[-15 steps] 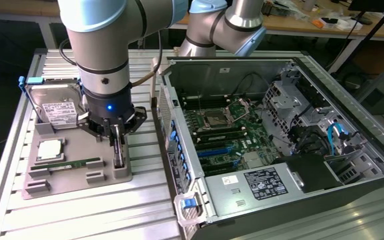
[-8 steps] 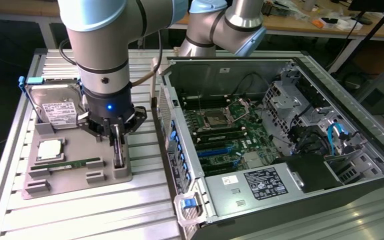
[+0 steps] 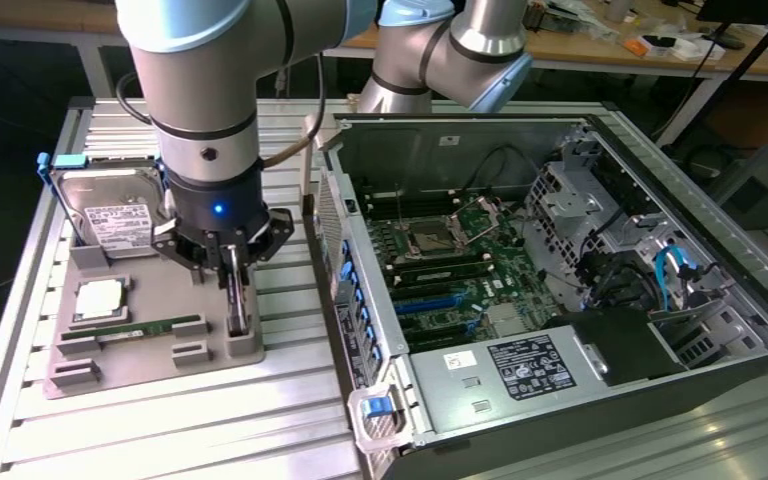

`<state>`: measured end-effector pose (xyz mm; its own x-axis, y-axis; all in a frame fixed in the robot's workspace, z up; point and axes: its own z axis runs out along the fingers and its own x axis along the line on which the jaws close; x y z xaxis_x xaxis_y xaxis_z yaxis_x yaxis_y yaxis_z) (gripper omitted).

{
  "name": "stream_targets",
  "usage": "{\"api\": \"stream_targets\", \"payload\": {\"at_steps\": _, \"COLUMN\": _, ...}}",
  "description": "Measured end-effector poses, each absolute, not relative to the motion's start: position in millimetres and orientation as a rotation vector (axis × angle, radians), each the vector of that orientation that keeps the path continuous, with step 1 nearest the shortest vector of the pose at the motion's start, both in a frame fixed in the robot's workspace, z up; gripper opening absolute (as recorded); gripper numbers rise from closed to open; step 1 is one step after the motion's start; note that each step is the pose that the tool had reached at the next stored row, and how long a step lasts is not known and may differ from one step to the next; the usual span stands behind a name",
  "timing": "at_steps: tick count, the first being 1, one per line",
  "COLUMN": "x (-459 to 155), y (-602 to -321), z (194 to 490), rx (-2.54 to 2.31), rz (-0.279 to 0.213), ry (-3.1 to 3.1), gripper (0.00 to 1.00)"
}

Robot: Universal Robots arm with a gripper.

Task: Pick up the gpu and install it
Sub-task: 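Pick up the gpu and move the gpu toward the slot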

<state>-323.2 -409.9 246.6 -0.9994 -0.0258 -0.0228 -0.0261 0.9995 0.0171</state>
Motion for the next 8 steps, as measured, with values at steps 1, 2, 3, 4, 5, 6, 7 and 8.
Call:
{"api": "stream_targets", "payload": {"at_steps": 1, "x": -323.2, "y": -409.9, "z": 247.3, "rx": -0.041, "rz": 0.027, "ry": 3.119, "gripper": 0.27}}
{"api": "stream_targets", "payload": {"at_steps": 2, "x": -323.2, "y": -409.9, "z": 248.1, "rx": -0.04, "rz": 0.027, "ry": 3.119, "gripper": 0.27}}
{"api": "stream_targets", "payload": {"at_steps": 3, "x": -323.2, "y": -409.9, "z": 249.0, "rx": -0.04, "rz": 0.027, "ry": 3.119, "gripper": 0.27}}
{"api": "stream_targets", "payload": {"at_steps": 4, "x": -323.2, "y": -409.9, "z": 249.9, "rx": -0.04, "rz": 0.027, "ry": 3.119, "gripper": 0.27}}
{"api": "stream_targets", "payload": {"at_steps": 5, "x": -323.2, "y": -409.9, "z": 250.9, "rx": -0.041, "rz": 0.027, "ry": 3.119, "gripper": 0.27}}
{"api": "stream_targets", "payload": {"at_steps": 6, "x": -323.2, "y": -409.9, "z": 251.9, "rx": -0.04, "rz": 0.027, "ry": 3.119, "gripper": 0.27}}
{"api": "stream_targets", "payload": {"at_steps": 7, "x": -323.2, "y": -409.9, "z": 253.1, "rx": -0.04, "rz": 0.027, "ry": 3.119, "gripper": 0.27}}
{"api": "stream_targets", "payload": {"at_steps": 8, "x": -323.2, "y": -409.9, "z": 254.1, "rx": -0.04, "rz": 0.027, "ry": 3.119, "gripper": 0.27}}
